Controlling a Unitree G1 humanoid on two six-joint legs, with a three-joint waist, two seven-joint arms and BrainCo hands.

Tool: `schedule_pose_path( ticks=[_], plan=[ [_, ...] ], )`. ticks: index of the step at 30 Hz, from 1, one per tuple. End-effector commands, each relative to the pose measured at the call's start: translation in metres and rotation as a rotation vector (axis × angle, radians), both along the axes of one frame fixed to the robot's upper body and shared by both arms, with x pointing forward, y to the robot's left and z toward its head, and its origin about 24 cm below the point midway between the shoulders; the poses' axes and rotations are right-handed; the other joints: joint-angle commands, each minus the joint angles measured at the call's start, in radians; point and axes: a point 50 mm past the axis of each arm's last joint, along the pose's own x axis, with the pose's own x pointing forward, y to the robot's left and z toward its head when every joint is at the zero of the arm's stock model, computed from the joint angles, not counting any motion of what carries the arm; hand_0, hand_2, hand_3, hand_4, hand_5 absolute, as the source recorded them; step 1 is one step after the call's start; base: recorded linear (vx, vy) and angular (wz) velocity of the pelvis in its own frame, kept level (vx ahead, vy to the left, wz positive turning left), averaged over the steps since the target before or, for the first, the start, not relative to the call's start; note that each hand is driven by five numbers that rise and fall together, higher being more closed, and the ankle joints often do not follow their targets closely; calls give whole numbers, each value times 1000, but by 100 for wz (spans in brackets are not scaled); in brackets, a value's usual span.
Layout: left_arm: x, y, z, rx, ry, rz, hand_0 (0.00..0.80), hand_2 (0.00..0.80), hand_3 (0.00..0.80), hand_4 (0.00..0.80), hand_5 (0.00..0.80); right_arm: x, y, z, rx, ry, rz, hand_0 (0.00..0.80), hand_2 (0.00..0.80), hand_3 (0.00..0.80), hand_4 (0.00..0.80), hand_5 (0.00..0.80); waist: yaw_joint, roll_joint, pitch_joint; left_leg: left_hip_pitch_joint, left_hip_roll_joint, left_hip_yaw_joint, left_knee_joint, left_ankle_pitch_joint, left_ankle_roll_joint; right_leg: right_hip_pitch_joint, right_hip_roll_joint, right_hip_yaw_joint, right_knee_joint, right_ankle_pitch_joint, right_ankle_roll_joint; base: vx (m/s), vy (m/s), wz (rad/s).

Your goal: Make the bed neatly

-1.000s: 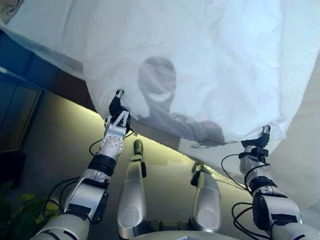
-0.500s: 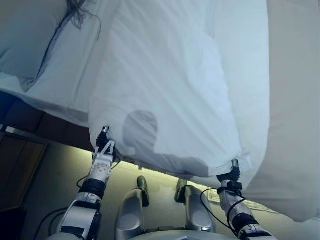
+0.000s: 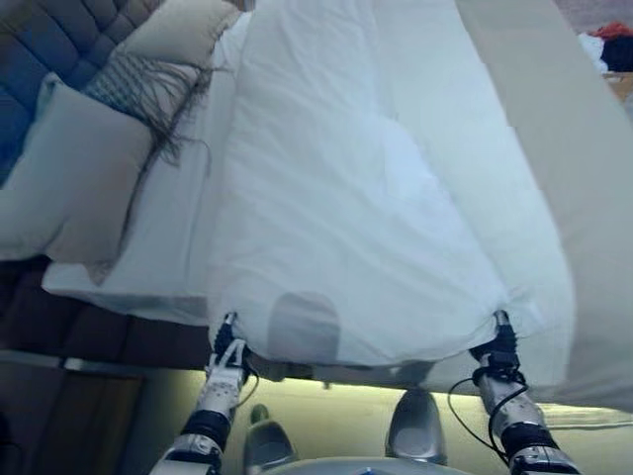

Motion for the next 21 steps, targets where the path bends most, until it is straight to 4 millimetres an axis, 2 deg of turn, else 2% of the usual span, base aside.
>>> schedule_pose_path(
  ticks=[1,3,4,6,7,8,10,12,13,14,15,16,17,18,19,20,21],
  plan=[
    [20,8,22,50,-119,-28,800,800,800,800,800,12,-9,16,-44,-70,19,800,800,800,800,800,15,62,-70,-10,76,-49,-53,157,16,69,-54,-30,-36,98,54,195,287,-20],
    [25,12,27,101,-112,-71,800,800,800,800,800,3,-2,8,-14,-64,-1,800,800,800,800,800,31,36,-81,-37,16,-85,10,106,34,106,-93,-28,-120,197,62,122,186,-6],
    [31,16,34,139,-129,-89,800,800,800,800,800,1,4,6,26,-73,-12,800,800,800,800,800,45,21,-85,-40,-5,-62,24,82,50,105,-124,-73,-144,274,62,33,156,5],
    [36,23,42,206,-142,-104,800,800,800,800,800,5,14,5,64,-84,-11,800,800,800,800,800,65,5,-87,-25,-28,-34,8,69,81,90,-126,-115,-125,309,62,-29,170,-17],
    [37,28,45,239,-144,-118,800,800,800,800,800,4,22,2,102,-93,-28,800,800,800,800,800,72,-3,-89,-21,-53,-25,-10,69,102,80,-77,-119,-91,268,55,-86,175,-29],
    [37,30,47,247,-148,-117,800,800,800,800,800,3,26,1,116,-95,-34,800,800,800,800,800,75,-9,-96,-31,-65,-28,-19,79,111,72,-45,-119,-92,254,47,-108,164,-27],
    [40,39,49,257,-156,-85,800,800,800,800,800,-3,35,-6,115,-73,-12,800,800,800,800,800,80,-28,-107,-35,-94,-8,-46,88,136,61,50,-171,-55,197,28,-82,113,-27],
    [40,44,48,281,-149,-68,800,800,800,800,800,-6,42,-10,123,-62,8,800,800,800,800,800,78,-38,-110,-30,-103,8,-69,100,144,56,158,-213,-59,122,-8,-8,38,-32],
    [39,44,47,294,-144,-73,800,800,800,800,800,-9,43,-12,127,-60,6,800,800,800,800,800,76,-42,-110,-30,-110,5,-78,109,143,58,200,-217,-76,117,-24,28,-49,-27],
    [38,44,46,301,-143,-79,800,800,800,800,800,-12,43,-12,133,-64,3,800,800,800,800,800,72,-45,-104,-31,-117,-5,-85,116,143,56,222,-206,-92,128,-28,-144,-100,28],
    [42,42,50,305,-175,-87,800,800,800,800,800,-8,42,-9,129,-93,-4,800,800,800,800,800,67,-41,-87,-50,-113,-10,-101,136,138,58,252,-187,-130,121,-46,-281,-109,51],
    [46,40,54,297,-203,-89,800,800,800,800,800,-3,41,-6,121,-110,-6,800,800,800,800,800,64,-37,-75,-67,-108,1,-114,152,132,57,276,-193,-160,125,-57,-391,-90,78],
    [53,38,59,282,-232,-88,800,800,800,800,800,3,42,-3,120,-124,-7,800,800,800,800,800,63,-34,-62,-84,-97,24,-124,172,123,60,282,-211,-181,132,-62,-314,-43,58],
    [60,33,62,270,-255,-99,800,800,800,800,800,8,41,0,124,-135,-18,800,800,800,800,800,55,-37,-50,-101,-83,65,-111,179,112,68,282,-227,-212,143,-66,-231,-11,48],
    [64,27,63,253,-262,-110,800,800,800,800,800,10,38,1,120,-135,-31,800,800,800,800,800,42,-42,-43,-115,-60,102,-74,179,100,75,275,-240,-222,148,-72,-122,25,43],
    [64,21,61,235,-259,-112,800,800,800,800,800,9,36,1,110,-127,-34,800,800,800,800,800,33,-48,-40,-131,-30,113,-33,183,85,79,269,-243,-219,148,-78,27,99,72],
    [59,16,55,215,-242,-108,800,800,800,800,800,7,33,0,101,-107,-30,800,800,800,800,800,26,-52,-40,-142,10,92,6,205,63,84,268,-231,-212,145,-83,120,154,84]
  ],
)
